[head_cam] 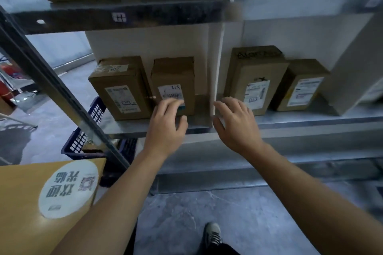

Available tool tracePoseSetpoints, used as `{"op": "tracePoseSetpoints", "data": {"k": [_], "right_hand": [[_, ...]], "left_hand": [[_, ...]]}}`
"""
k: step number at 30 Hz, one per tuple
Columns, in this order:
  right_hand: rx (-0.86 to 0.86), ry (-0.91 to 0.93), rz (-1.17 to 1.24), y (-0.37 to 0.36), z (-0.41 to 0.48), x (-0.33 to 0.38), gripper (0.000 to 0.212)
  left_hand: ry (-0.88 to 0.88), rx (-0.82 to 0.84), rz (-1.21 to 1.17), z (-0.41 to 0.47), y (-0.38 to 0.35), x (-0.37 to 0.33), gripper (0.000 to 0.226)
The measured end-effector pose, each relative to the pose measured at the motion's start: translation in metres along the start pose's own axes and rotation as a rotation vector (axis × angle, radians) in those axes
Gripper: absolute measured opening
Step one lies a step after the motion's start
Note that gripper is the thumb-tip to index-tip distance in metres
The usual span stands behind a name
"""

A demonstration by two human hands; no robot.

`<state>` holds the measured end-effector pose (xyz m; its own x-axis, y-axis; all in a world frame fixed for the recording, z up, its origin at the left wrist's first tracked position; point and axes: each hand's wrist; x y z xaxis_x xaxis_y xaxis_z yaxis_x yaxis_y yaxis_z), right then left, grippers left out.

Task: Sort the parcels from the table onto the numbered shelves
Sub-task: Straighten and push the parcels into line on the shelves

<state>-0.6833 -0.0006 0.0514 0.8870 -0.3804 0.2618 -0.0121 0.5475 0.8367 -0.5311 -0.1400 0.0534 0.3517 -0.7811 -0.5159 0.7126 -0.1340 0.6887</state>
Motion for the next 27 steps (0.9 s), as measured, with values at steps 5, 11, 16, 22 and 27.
{"op": "tracePoseSetpoints", "data": {"k": [5,11,16,22,27], "right_hand": [[-0.052,-0.102,-0.063,0.026,-0.011,-0.048,0.039],[-0.135,-0.124,-0.063,0.053,0.015,-0.117,0.04],[-0.133,-0.066,-0.002,0.064,0.054,-0.169,0.036],[-0.065,-0.022,0.053,0.058,0.093,-0.203,0.048],[-0.002,0.029,0.141,0.041,0.109,-0.214,0.054]], "left_hand": [[-0.1,0.109,-0.058,0.009,-0.034,-0.05,0.04],[-0.179,0.102,-0.056,0.055,-0.076,-0.098,0.041],[-0.134,0.054,-0.004,0.099,-0.111,-0.122,0.043],[0.032,-0.034,0.028,0.127,-0.139,-0.137,0.049],[0.077,-0.019,0.07,0.131,-0.156,-0.132,0.05]]}}
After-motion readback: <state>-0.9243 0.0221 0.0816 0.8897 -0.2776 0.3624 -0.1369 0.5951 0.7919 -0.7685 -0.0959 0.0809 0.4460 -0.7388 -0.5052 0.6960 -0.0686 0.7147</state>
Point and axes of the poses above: each hand's wrist, its own z-axis towards the middle knuckle, its own y-axis out of the back of the hand, x = y × z, and after that the axes turned 5 degrees about -x, right-handed
